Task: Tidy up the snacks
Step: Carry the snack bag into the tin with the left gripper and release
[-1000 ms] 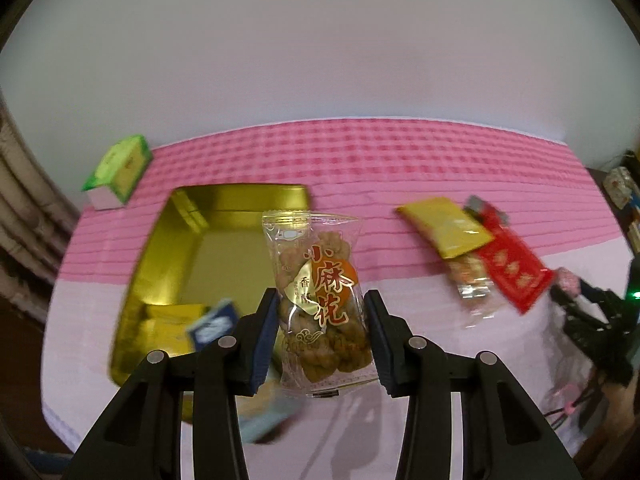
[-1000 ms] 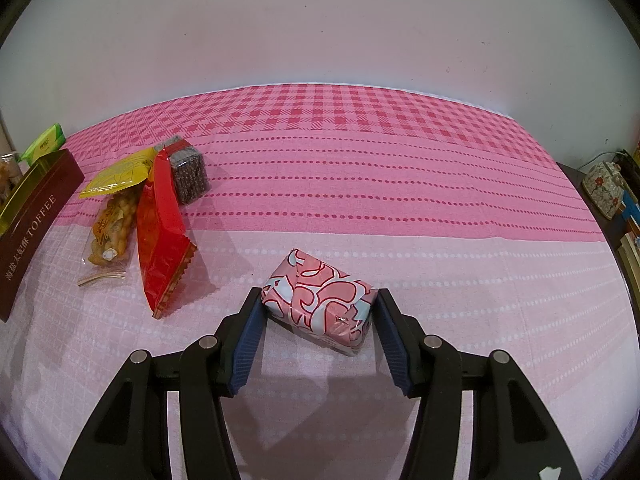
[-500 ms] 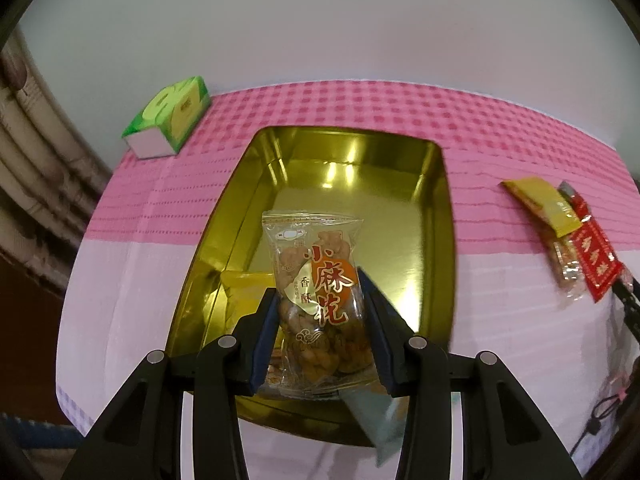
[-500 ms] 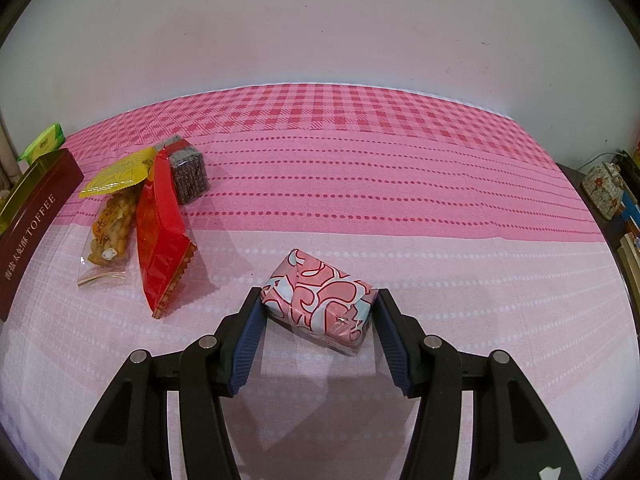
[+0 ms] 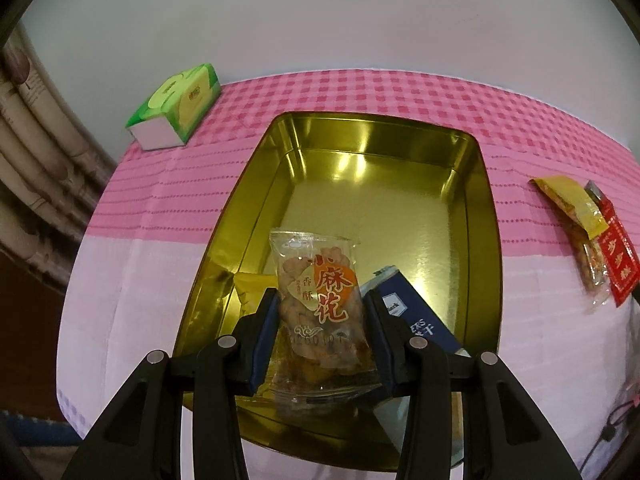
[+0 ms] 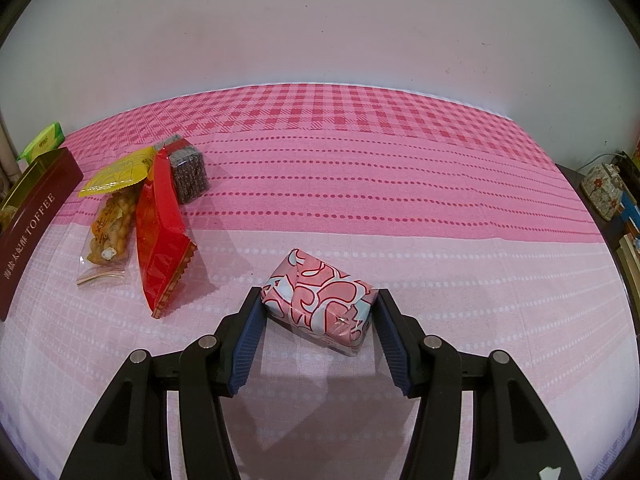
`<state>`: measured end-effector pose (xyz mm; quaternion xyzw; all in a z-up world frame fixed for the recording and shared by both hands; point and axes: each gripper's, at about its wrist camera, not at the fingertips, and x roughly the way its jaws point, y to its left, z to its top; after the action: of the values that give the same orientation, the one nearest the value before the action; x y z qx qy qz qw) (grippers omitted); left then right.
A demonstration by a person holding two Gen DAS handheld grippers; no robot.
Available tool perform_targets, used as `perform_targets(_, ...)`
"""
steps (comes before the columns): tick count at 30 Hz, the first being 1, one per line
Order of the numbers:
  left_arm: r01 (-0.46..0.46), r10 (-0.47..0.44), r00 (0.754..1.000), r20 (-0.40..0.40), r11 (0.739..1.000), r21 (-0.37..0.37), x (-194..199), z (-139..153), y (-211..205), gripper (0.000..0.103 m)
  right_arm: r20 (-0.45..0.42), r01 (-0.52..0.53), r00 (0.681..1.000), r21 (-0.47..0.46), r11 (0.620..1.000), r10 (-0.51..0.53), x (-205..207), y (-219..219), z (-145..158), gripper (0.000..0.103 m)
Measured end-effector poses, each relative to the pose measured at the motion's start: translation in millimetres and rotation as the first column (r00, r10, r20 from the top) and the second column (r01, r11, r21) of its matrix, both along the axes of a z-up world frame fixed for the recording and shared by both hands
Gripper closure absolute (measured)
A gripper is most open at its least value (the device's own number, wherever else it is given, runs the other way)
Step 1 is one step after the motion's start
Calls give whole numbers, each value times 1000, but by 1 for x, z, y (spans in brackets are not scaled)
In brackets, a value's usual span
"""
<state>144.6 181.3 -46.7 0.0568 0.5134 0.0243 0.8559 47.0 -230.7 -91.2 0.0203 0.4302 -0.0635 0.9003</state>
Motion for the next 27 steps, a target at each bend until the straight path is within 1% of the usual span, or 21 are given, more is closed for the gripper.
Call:
perform_targets(2,4,-4,1000,0,1000,2,-1,0,0,58,0,0,1000,-1,1000,0,0,1,0,52)
perform_targets(4,5,-5,1000,1,1000,7,-1,1,0,53,0,0,1000,-2,1000,0,0,1,0,52)
perform_targets(6,7,-7,1000,7,1000,0,-3,3,1,41,0,0,1000,-2,1000,0,1,1,0,52)
perform_targets(9,17,-17,999,34,1000,-9,-10,10,1,35,0,0,1000,-3,1000,0,0,0,0,52)
perform_targets(14,31,-31,997,64,1000,0,-18,23,0,34,-1,-2,1000,-7,1000,2,1,0,0,52)
perform_targets(17,32,-32,996,85,999,1,-27,32,2,30,-1,-2,1000,-6,1000,2,1,0,0,52)
perform_targets(20,28,-27,994,109,1000,-6,-39,39,6,28,0,-1,1000,-6,1000,1,1,0,0,52)
perform_targets(27,-17,15,989,144,1000,11,-67,45,24,24,0,9,1000,0,1000,-9,1,0,1,53)
